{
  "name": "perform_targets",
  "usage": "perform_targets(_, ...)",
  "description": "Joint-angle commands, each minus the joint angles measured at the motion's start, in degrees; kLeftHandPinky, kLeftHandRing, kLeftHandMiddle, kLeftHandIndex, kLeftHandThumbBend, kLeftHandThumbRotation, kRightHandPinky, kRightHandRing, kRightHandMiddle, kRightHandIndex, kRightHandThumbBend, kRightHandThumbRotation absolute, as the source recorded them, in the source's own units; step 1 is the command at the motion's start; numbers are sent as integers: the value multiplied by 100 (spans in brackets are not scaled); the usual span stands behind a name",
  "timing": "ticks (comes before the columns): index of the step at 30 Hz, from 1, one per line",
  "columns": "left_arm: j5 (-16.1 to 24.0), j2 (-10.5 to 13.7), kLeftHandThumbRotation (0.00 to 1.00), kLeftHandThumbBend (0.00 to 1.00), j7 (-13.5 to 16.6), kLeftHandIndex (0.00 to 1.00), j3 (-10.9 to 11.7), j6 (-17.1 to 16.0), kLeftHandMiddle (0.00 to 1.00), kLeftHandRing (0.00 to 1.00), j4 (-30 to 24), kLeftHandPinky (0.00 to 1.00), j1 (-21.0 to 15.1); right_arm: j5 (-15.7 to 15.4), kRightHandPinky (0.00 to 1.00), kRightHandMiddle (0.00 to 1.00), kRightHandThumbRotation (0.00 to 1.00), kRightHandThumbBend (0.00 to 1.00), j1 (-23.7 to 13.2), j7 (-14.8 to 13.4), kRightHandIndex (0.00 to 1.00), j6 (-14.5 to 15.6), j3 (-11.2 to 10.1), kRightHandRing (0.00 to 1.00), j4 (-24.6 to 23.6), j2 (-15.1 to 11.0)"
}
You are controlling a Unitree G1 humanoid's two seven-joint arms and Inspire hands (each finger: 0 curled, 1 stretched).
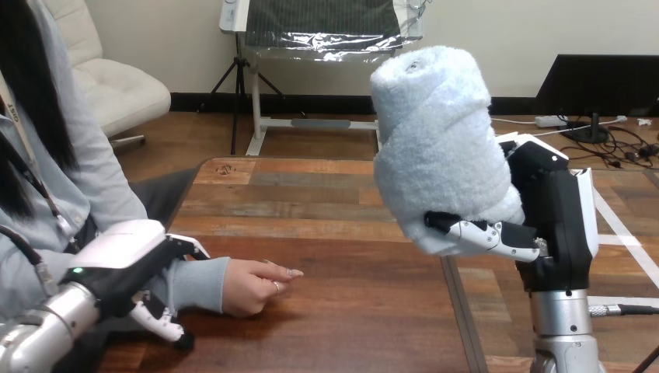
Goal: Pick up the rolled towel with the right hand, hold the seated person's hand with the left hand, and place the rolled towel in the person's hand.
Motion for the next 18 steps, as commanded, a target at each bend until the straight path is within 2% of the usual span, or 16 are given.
perform_targets(1, -53, -251, 0, 88, 80, 48, -169, -55, 45, 40, -3, 36, -142, 57, 24, 41, 0, 73, -272, 65, 43, -53, -115, 29, 18, 66)
perform_targets(5, 8, -231, 0, 86, 148, 43, -188, -39, 43, 38, -67, 34, -146, 142, 24, 41, 0, 72, -271, 178, 44, 20, -112, 29, 95, 94)
perform_targets(10, -65, -218, 0, 83, 46, 40, -152, 44, 42, 36, -212, 32, -143, -22, 24, 41, 0, 72, -275, 118, 44, 56, -122, 30, 274, 106)
perform_targets(18, -109, -231, 0, 82, 151, 39, -88, 31, 39, 34, -298, 29, -151, -387, 25, 41, 0, 74, -309, -101, 44, 17, -130, 30, 592, 87)
